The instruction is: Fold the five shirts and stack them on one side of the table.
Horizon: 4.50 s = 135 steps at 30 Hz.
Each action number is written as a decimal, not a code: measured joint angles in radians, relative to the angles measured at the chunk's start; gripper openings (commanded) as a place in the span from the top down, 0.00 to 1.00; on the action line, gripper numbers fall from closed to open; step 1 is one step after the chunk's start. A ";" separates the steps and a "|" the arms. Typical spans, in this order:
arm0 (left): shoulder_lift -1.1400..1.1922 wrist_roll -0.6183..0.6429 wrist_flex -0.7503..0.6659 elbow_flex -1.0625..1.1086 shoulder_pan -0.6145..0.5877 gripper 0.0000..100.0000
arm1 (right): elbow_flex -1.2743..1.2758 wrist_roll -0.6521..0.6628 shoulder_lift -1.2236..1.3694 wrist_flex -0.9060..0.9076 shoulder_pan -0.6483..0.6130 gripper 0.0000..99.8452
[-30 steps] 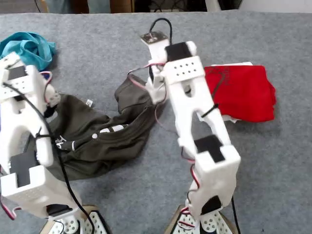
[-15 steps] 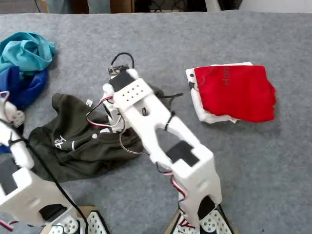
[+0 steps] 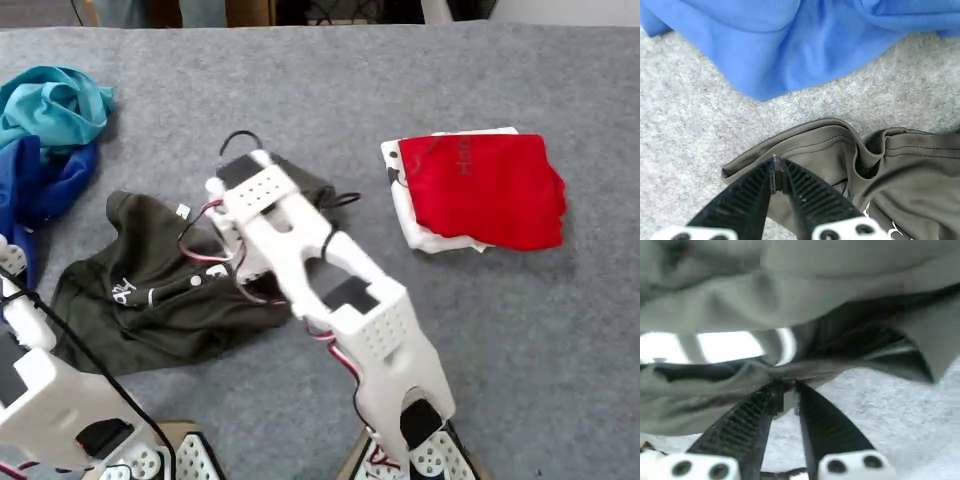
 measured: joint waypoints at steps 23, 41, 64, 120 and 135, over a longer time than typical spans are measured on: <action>0.000 -0.046 0.040 0.000 0.000 0.97 | 0.878 1.086 -1.013 0.003 0.647 0.96; -0.112 -0.107 0.063 0.000 0.000 0.97 | 0.198 0.199 -0.407 -0.044 0.029 0.61; -0.146 -0.110 0.066 0.000 0.000 0.97 | 0.473 0.374 -0.338 0.003 0.172 0.98; -0.147 -0.110 0.049 0.005 0.054 0.97 | 0.552 0.586 -0.440 -0.003 0.430 0.99; -0.147 -0.100 0.026 0.008 0.169 0.97 | -0.235 0.474 -0.147 -0.141 0.354 0.98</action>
